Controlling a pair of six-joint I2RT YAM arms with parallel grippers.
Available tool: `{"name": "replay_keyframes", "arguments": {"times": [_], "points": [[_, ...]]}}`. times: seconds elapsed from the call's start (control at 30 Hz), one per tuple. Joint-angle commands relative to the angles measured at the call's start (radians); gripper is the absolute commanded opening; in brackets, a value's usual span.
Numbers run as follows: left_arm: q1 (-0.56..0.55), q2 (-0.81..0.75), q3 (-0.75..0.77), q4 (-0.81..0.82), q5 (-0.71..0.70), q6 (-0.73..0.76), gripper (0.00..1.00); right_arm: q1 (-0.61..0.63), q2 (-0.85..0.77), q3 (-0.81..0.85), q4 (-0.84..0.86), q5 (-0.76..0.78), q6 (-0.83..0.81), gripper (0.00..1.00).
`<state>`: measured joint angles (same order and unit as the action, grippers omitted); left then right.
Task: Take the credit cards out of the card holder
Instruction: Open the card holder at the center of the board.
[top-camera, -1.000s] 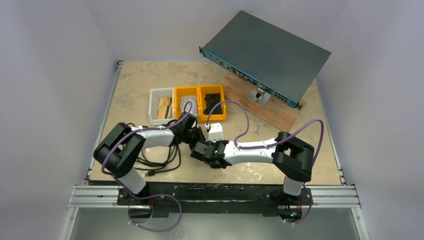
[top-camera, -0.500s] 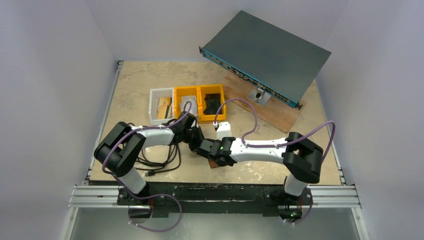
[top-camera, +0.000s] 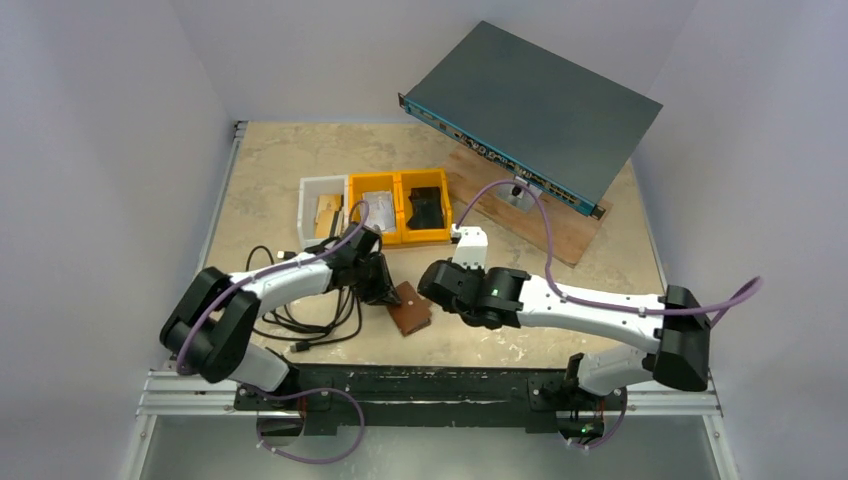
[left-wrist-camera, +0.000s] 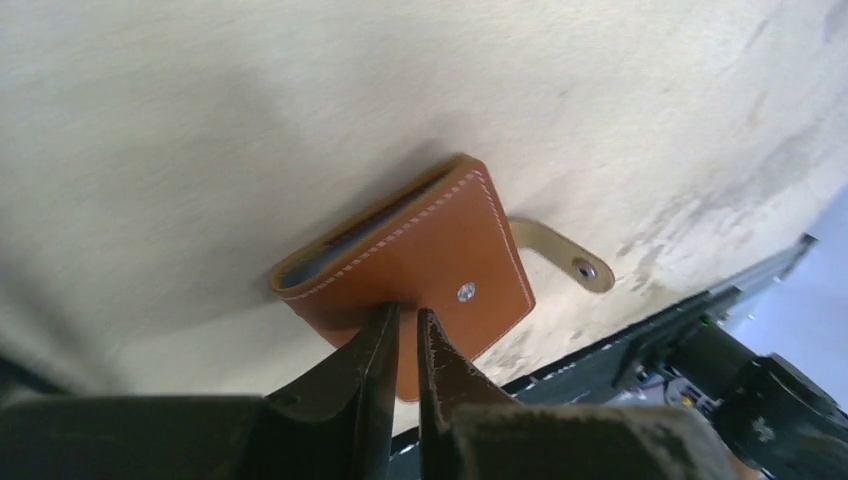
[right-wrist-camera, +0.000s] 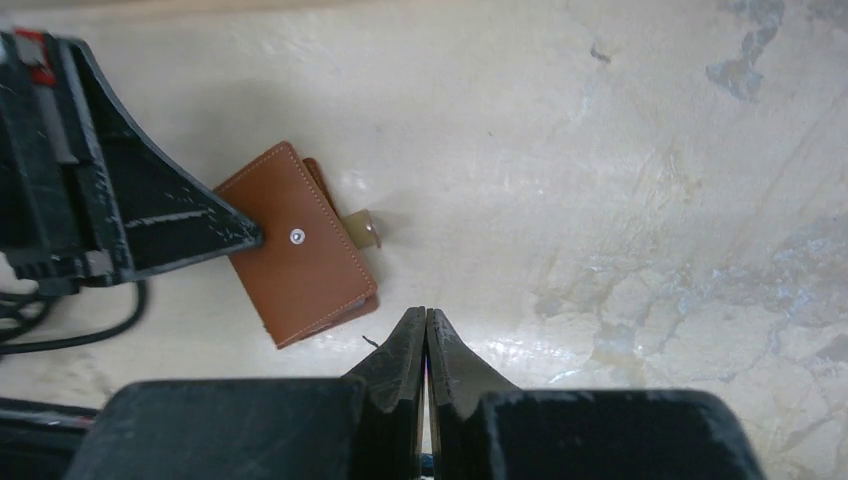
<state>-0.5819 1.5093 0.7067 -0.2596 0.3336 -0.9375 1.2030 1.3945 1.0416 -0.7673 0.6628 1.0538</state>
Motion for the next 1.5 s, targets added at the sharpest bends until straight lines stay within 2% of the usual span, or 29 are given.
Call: {"name": "replay_keyframes", "arguments": {"times": [0.0,0.07,0.17,0.23,0.3,0.33,0.4,0.47,0.63,0.93,1.1,1.13,1.23,1.37,1.47], "points": [[0.016,-0.145,0.049,-0.259,-0.191,0.122,0.17,-0.005,-0.055,0.075,0.019,-0.015,-0.043,0.0],[0.015,-0.201,0.059,-0.283,-0.19,0.145,0.24,-0.003,-0.046,0.078,0.039,-0.033,-0.057,0.0],[0.015,-0.233,0.072,-0.309,-0.182,0.168,0.24,-0.004,-0.009,0.071,0.056,-0.054,-0.072,0.0],[0.015,-0.24,0.07,-0.317,-0.19,0.173,0.23,-0.003,0.002,0.036,0.15,-0.105,-0.123,0.03],[0.015,-0.244,0.062,-0.327,-0.203,0.171,0.22,-0.005,0.01,-0.017,0.284,-0.155,-0.184,0.31],[0.015,-0.251,0.057,-0.331,-0.209,0.169,0.22,-0.007,0.014,-0.041,0.362,-0.18,-0.221,0.4],[0.016,-0.27,0.043,-0.337,-0.227,0.159,0.21,-0.024,0.035,-0.079,0.492,-0.218,-0.232,0.42],[0.014,-0.287,0.03,-0.344,-0.238,0.148,0.21,-0.055,0.069,-0.104,0.571,-0.254,-0.331,0.46],[0.017,-0.318,0.009,-0.352,-0.249,0.129,0.2,-0.118,0.145,-0.145,0.702,-0.307,-0.411,0.45],[0.02,-0.34,0.02,-0.386,-0.26,0.125,0.18,-0.161,0.268,-0.106,0.729,-0.324,-0.459,0.34],[0.019,-0.335,0.029,-0.394,-0.263,0.116,0.17,-0.162,0.267,-0.132,0.734,-0.342,-0.431,0.31],[0.02,-0.331,0.032,-0.395,-0.262,0.113,0.17,-0.161,0.266,-0.133,0.729,-0.343,-0.426,0.26],[0.02,-0.32,0.04,-0.397,-0.257,0.106,0.16,-0.161,0.247,-0.129,0.689,-0.316,-0.398,0.02],[0.019,-0.33,0.044,-0.4,-0.253,0.099,0.17,-0.16,0.145,-0.114,0.581,-0.238,-0.356,0.0],[0.02,-0.346,0.043,-0.398,-0.246,0.093,0.19,-0.151,0.049,-0.106,0.512,-0.24,-0.327,0.0]]}}
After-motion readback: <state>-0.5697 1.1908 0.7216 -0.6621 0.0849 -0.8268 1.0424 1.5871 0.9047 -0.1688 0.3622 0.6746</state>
